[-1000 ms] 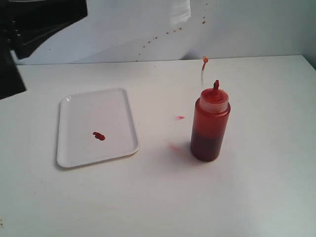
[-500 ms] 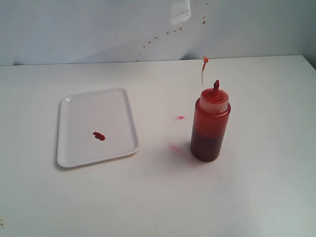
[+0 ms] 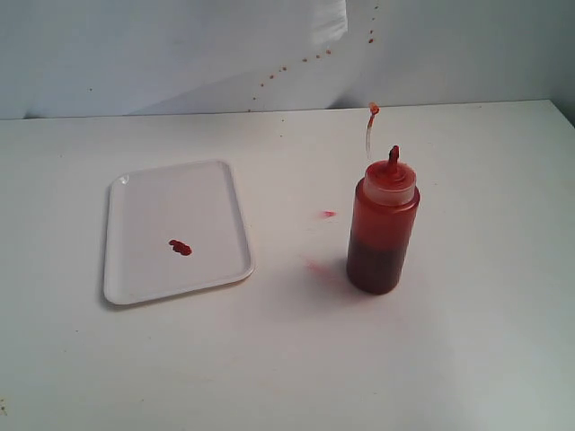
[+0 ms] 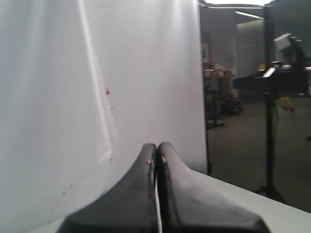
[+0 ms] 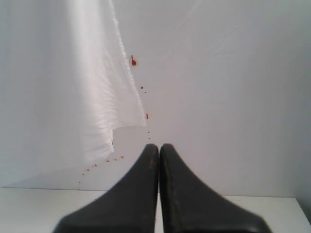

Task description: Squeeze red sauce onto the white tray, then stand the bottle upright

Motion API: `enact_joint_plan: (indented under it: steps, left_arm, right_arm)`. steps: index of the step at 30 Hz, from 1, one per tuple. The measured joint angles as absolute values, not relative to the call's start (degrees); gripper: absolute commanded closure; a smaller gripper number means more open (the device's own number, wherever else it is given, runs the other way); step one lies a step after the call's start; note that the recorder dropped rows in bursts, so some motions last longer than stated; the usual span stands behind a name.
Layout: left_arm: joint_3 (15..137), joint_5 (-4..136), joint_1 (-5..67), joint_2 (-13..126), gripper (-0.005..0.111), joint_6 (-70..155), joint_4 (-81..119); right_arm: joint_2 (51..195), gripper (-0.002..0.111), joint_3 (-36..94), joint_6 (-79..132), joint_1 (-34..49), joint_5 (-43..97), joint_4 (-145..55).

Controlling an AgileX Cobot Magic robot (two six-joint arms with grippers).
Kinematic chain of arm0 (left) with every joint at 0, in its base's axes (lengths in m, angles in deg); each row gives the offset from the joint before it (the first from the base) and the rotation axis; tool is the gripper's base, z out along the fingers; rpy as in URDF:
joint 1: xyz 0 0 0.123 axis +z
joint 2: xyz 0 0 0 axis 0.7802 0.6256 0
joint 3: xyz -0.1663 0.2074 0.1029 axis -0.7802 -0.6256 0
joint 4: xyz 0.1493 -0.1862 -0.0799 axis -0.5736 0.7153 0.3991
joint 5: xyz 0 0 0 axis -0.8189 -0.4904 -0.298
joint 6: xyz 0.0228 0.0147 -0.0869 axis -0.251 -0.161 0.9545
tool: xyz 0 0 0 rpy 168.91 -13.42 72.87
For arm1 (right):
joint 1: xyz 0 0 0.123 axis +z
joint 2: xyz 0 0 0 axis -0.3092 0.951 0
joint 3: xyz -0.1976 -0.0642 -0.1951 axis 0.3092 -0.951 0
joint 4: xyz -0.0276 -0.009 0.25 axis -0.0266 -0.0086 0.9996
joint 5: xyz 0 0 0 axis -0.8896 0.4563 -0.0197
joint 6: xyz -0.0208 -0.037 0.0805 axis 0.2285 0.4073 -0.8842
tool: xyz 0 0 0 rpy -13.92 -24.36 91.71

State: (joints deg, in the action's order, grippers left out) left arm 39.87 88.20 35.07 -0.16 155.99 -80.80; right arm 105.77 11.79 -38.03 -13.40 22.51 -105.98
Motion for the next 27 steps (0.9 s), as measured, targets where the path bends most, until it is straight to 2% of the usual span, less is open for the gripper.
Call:
enact_joint_plan:
  steps: [10, 21, 23, 27]
  left_arm:
    - [32.46, 82.36, 44.32, -10.33, 0.107, 160.93, -81.05]
    - [32.1, 77.09, 44.86, -11.65, 0.107, 159.5, -79.3]
    - [31.46, 76.06, 44.86, -11.65, 0.107, 148.11, -69.21]
    - [28.79, 69.48, 44.86, -11.79, 0.107, 105.14, -25.19]
  right_arm:
    - [105.77, 0.107, 11.79, -38.03, -13.4, 22.51, -105.98]
    - [105.77, 0.107, 11.79, -38.03, -13.4, 22.51, -105.98]
    - [105.77, 0.107, 11.79, -38.03, -13.4, 22.51, -105.98]
    - [105.77, 0.107, 11.79, -38.03, -13.4, 22.51, -105.98]
